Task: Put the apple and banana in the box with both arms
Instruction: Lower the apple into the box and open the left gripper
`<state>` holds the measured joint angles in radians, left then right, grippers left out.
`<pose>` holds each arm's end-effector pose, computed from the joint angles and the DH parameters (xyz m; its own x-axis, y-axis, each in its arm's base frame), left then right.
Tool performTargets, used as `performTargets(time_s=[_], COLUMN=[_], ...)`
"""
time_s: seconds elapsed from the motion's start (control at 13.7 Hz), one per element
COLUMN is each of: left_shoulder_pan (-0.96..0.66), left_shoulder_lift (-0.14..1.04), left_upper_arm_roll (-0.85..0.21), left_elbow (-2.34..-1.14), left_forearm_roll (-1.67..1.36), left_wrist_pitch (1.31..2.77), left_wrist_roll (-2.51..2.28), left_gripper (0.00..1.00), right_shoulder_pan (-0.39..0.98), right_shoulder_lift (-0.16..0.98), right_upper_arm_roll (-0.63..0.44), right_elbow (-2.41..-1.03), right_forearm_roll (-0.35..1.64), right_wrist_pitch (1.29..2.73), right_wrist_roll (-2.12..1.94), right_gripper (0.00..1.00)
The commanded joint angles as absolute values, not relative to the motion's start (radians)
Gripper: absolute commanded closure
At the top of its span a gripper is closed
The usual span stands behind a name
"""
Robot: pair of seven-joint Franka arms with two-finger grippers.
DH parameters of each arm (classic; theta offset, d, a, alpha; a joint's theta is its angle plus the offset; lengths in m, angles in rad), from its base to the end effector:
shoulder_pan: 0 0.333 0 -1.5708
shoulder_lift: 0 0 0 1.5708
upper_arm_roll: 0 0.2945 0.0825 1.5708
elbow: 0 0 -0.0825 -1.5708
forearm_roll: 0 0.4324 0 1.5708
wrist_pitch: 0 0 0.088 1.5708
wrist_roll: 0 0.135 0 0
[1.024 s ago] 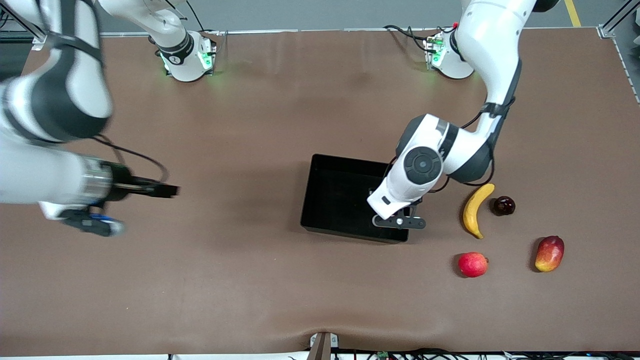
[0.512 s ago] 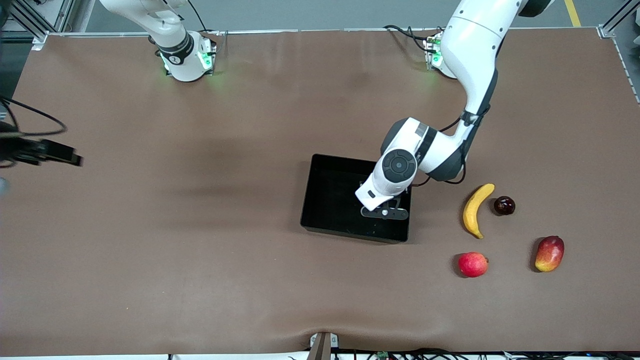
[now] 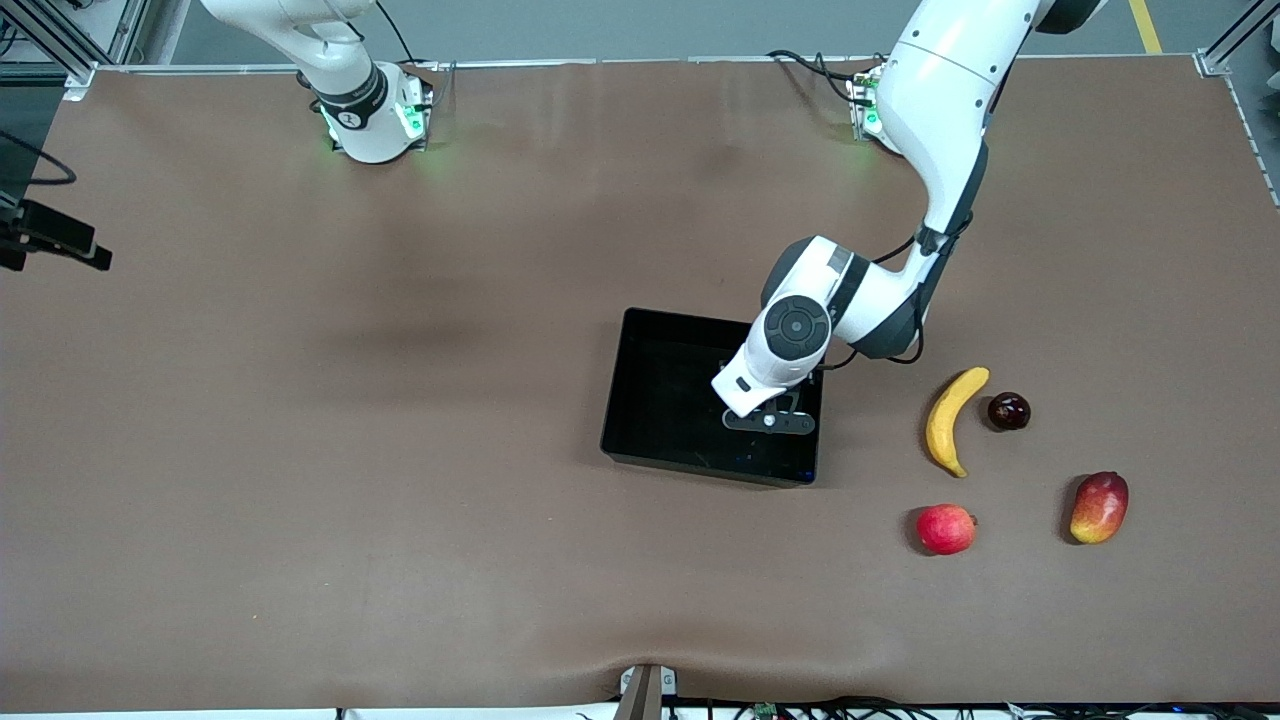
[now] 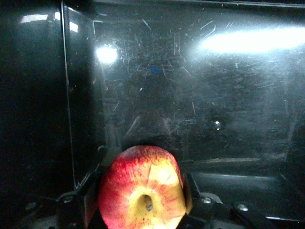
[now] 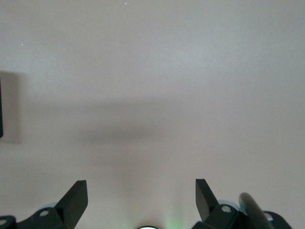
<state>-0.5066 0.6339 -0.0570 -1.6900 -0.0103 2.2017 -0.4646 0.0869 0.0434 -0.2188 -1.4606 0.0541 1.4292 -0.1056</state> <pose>0.5784 -0.3649 0.1418 0.9886 -0.0815 -0.1269 -0.0844 -0.9963 -0.0175 0.5947 -0.0683 0.5944 0.9975 -0.0190 -0.0685 -0.0225 -0.9984 -0.0521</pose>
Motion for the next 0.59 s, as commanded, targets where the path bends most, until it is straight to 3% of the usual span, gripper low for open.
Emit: performTargets(time_s=[0.0, 0.22, 0.51], left_shoulder_pan=[-0.514, -0.494, -0.413], left_shoulder_lift=[0.600, 0.545, 0.477], left_upper_arm_roll=[-0.049, -0.046, -0.046], left_elbow=[-1.707, -1.700, -1.587], left_forearm_roll=[-0.002, 0.000, -0.002], left_wrist_pitch=[2.207, 2.191, 1.979], left_wrist_roll=[-0.505, -0.489, -0.434], left_gripper=[0.00, 0.00, 0.00], right_shoulder_pan=[0.119, 0.138, 0.132], right_shoulder_lift=[0.015, -0.015, -0.052], right_upper_arm_roll=[-0.203, -0.206, -0.207], right_elbow=[-1.482, -1.506, -1.557], right_forearm_roll=[-0.018, -0.052, -0.046], right_wrist_pitch=[1.456, 1.462, 1.486], right_wrist_roll=[-0.109, -0.101, -0.103], right_gripper=[0.00, 0.00, 0.00])
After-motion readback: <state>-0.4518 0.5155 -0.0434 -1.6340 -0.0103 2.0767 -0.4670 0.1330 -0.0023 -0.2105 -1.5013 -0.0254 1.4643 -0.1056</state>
